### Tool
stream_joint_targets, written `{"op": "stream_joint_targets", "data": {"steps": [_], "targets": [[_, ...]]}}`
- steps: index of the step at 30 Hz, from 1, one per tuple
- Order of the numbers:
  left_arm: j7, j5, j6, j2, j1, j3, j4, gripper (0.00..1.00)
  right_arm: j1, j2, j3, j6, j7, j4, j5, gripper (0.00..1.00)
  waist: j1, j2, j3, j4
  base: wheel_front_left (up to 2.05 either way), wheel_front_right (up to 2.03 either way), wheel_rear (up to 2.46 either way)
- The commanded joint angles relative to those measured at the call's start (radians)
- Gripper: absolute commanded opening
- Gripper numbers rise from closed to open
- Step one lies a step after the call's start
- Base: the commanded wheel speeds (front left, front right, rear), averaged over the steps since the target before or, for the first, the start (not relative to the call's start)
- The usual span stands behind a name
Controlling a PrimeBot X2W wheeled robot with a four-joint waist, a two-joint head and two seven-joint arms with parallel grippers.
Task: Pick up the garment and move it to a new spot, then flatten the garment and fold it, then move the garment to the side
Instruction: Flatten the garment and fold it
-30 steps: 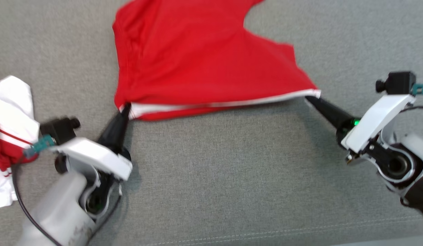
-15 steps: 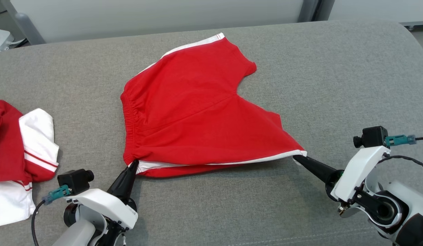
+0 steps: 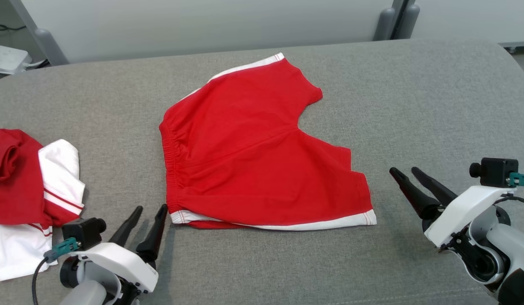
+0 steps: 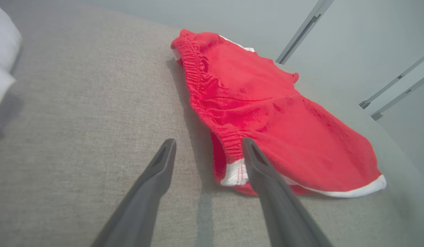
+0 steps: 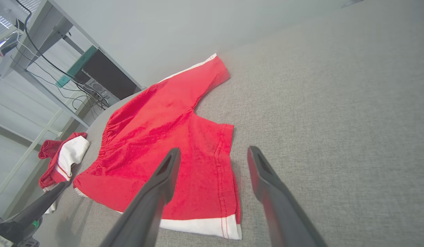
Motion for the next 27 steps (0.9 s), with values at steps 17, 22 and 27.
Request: {"op": "stream_joint_targets", "data": {"steps": [17, 22, 27], "targets": [[-0.009, 0.497, -0.006, -0.177, 0.169, 0.555, -0.116, 1.00, 0.161, 0.219, -0.486, 0.004, -0.116, 0.148, -0.691, 1.00, 0.0000, 0.0000, -0.120, 0.031, 0.00, 0.00, 0.00], [-0.009, 0.576, -0.007, -0.213, 0.206, 0.619, -0.150, 1.00, 0.239, 0.276, -0.592, 0.004, -0.116, 0.115, -0.837, 1.00, 0.0000, 0.0000, -0.148, 0.038, 0.00, 0.00, 0.00], [-0.009, 0.647, -0.007, -0.241, 0.244, 0.678, -0.193, 1.00, 0.303, 0.321, -0.679, 0.004, -0.116, 0.078, -0.951, 1.00, 0.0000, 0.0000, -0.169, 0.043, 0.00, 0.00, 0.00]]}}
